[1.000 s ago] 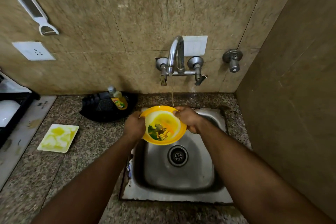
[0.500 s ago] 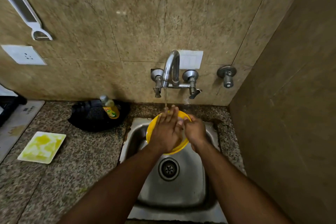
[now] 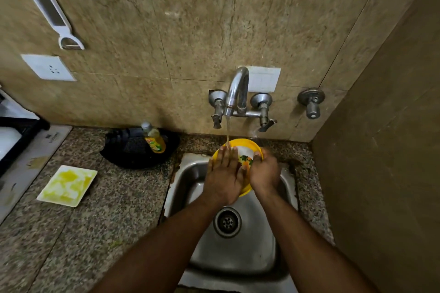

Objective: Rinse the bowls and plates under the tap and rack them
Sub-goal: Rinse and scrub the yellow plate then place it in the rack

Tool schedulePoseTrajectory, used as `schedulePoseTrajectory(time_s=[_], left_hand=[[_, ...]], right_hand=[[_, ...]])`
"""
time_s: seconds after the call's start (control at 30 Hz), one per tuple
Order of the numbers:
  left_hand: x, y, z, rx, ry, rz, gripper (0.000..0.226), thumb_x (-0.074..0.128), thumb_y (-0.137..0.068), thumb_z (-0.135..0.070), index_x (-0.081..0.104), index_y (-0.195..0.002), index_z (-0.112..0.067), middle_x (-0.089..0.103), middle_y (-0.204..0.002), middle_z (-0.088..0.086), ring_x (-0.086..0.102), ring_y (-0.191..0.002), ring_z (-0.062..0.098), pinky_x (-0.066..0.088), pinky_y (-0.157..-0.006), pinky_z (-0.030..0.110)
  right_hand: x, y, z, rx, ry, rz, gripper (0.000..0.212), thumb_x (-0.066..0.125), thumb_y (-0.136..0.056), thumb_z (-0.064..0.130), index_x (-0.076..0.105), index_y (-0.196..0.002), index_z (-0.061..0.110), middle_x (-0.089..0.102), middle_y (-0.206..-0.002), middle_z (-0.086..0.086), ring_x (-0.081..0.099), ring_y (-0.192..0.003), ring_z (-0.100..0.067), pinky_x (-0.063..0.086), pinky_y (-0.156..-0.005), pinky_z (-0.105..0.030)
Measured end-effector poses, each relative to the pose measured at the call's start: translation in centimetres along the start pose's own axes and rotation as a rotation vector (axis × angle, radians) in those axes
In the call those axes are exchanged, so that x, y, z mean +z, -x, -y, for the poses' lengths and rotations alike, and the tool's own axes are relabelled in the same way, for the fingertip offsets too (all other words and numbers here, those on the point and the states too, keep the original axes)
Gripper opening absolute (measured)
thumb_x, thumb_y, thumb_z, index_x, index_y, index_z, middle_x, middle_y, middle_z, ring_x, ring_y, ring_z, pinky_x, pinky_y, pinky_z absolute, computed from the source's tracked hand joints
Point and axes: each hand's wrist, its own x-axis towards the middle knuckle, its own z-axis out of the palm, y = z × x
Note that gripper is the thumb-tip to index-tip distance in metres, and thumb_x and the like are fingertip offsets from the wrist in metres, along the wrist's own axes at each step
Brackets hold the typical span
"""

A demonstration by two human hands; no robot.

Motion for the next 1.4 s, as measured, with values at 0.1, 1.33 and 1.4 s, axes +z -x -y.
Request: schedulePoseTrajectory(time_s=[0.1,1.33,1.4], left_hand=[[1.2,1.2,-0.5,0.081,0.083,0.116,0.091,-0.004,-0.087,-0.064,-0.01,-0.162,-0.014,-0.021,-0.167,-0.001,-0.016,-0.158,0.018,-0.001,-0.129,0.044],[-0.2,0.2,-0.3,-0.533,1.691,-0.008,0.028,0.052,-0.097,0.008,0.067,-0.112,-0.011,0.078,-0.096,0.007,0.072,-0.088,0.028,0.063,-0.07,0.036],[-0.7,-0.8,0.0,-0.692,1.542,-0.193,0.014,0.062,-0.1,-0.009,0.07,-0.09,-0.014,0.076,-0.075,-0.001,0.069,-0.079,0.027,0.061,-0.073,0.037]], right_hand=[[-0.2,0.7,-1.3,0.042,0.028,0.033,0.03,0.048,-0.105,0.021,0.067,-0.122,0.005,0.069,-0.12,-0.021,0.063,-0.11,-0.041,0.049,-0.09,-0.042],[-1.5,1.3,-3.1,0.108,-0.208,-0.329,0.032,0.047,-0.107,0.02,0.062,-0.129,0.002,0.068,-0.121,-0.025,0.064,-0.109,-0.045,0.051,-0.088,-0.045],[-0.9,2.3,-2.6,0.072,-0.206,-0.299,0.032,0.046,-0.107,0.021,0.061,-0.129,0.004,0.069,-0.12,-0.024,0.064,-0.108,-0.045,0.05,-0.087,-0.044]])
